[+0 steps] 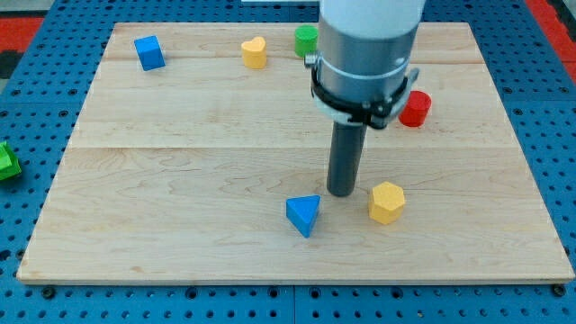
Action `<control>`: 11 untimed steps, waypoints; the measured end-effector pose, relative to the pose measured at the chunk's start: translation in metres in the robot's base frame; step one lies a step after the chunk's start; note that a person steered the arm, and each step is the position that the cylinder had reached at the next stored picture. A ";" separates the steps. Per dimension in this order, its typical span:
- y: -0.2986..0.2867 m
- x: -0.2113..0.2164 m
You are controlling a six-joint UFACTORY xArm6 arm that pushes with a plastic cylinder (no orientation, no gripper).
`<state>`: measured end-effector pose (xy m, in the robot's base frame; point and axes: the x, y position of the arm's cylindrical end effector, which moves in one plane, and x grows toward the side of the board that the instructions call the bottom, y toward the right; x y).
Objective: Move the yellow heart near bottom to the blue cube
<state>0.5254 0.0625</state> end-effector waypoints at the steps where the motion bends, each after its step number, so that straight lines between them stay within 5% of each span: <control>1: 0.070 0.031; 2: 0.055 0.006; 6: -0.068 -0.259; 9: -0.133 -0.297; 11: -0.223 -0.238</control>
